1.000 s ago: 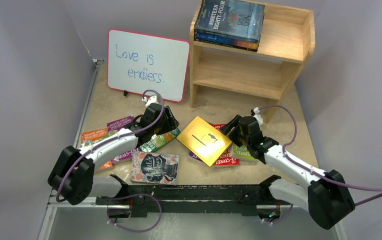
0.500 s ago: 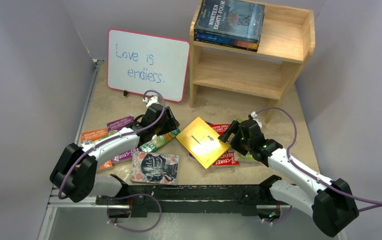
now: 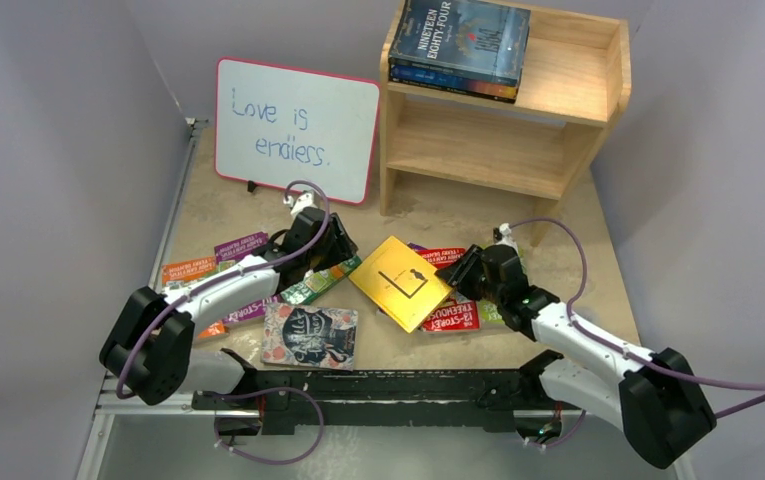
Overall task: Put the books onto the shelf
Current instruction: Pick up the book from the center of the board.
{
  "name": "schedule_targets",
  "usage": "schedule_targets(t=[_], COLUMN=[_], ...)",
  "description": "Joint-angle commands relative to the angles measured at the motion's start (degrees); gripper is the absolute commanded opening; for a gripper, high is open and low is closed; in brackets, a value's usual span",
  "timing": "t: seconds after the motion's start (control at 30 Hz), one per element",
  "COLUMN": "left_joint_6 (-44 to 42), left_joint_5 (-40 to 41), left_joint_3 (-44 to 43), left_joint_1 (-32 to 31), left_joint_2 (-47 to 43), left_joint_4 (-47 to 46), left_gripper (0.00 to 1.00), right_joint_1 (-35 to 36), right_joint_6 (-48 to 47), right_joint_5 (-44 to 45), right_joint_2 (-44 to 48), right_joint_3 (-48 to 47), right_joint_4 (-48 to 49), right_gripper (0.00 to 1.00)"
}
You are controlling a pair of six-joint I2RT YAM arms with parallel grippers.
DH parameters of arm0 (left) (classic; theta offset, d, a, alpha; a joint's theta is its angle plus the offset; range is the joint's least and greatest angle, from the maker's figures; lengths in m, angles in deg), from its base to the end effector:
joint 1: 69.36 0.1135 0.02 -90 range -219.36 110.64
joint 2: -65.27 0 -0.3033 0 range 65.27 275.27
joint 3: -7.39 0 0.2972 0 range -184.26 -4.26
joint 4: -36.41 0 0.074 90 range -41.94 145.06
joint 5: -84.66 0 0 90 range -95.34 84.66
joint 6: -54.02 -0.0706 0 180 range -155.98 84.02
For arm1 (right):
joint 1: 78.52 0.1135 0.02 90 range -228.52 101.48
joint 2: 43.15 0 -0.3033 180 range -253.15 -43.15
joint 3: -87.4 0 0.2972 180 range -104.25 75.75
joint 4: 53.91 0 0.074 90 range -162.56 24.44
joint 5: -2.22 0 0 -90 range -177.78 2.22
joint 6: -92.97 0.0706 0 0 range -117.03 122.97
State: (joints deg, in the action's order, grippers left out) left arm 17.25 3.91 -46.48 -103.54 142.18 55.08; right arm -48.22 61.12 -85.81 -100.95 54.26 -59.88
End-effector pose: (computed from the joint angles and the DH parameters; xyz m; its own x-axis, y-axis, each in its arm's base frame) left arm 0.2811 -0.1772 0.1970 -0.6941 -0.4843 -0.5325 -0.1684 0.8286 -0.5340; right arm 0.2195 0.1255 0.1725 -0.6387 0.6100 -0.4689 0.1211 0.6816 0.7217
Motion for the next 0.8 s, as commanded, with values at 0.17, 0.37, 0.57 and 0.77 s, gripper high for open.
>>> schedule_targets(t=[0.17, 0.37, 0.57, 0.77], left_joint_6=[4.49, 3.73, -0.49, 0.83], left_joint_5=[5.23, -8.07, -14.10, -20.40], left_joint_3=[-3.24, -3.37, -2.96, 0.95], left_joint_1=[0.23, 5.23, 6.73, 7.88], left_joint_2=[-3.23, -1.87, -3.72, -5.31], left_joint_4=[3.45, 1.18, -0.55, -4.23], left_gripper=[0.58, 0.60, 0.66, 0.70], right_joint_1=[-0.25, -7.96, -13.36, -13.67], right_joint_6=[-2.53, -5.74, -1.26, 6.81], right_joint_5=[1.55, -9.76, -18.39, -23.57], right_joint_2=[7.14, 9.45, 8.62, 8.63], right_joint_3=[-2.56, -6.12, -9.02, -8.00], right_joint_4=[6.55, 3.38, 5.03, 12.45], right_gripper=[0.00, 0.00, 0.00, 0.00])
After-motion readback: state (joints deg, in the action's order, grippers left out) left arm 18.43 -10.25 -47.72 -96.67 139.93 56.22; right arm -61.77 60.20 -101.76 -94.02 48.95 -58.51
